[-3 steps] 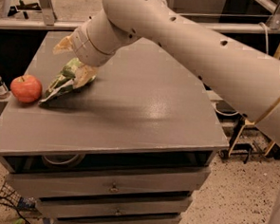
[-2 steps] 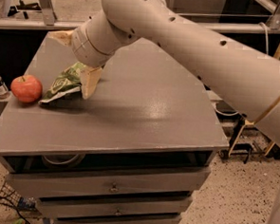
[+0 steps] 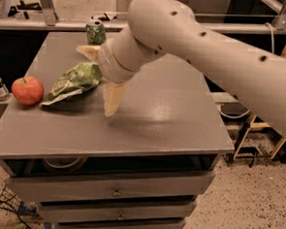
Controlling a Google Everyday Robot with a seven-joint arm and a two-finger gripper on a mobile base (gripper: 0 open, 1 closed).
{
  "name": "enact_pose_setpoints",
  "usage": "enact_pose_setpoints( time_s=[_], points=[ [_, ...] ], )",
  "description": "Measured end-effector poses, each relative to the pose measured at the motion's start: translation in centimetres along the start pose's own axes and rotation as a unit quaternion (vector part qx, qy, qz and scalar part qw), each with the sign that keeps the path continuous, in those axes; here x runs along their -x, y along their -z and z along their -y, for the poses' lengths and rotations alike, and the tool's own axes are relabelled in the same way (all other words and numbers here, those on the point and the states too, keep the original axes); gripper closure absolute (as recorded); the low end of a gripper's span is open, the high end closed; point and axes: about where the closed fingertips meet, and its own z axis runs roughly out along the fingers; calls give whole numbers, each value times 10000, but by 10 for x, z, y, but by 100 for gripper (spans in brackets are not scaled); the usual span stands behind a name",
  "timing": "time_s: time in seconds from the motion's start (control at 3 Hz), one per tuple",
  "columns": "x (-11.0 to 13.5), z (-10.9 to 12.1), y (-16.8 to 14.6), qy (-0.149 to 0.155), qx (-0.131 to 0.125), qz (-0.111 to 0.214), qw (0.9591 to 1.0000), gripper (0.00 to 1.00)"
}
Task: Move green jalapeno chip bag near apple
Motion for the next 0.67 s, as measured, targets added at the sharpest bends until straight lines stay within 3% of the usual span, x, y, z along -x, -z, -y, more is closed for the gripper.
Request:
enact_pose_setpoints(
  time_s=[0.33, 0.67],
  points=[
    [-28, -51, 22, -718, 376, -394, 9959, 0],
    [-69, -98, 62, -1428, 714, -960, 9825, 0]
  ],
)
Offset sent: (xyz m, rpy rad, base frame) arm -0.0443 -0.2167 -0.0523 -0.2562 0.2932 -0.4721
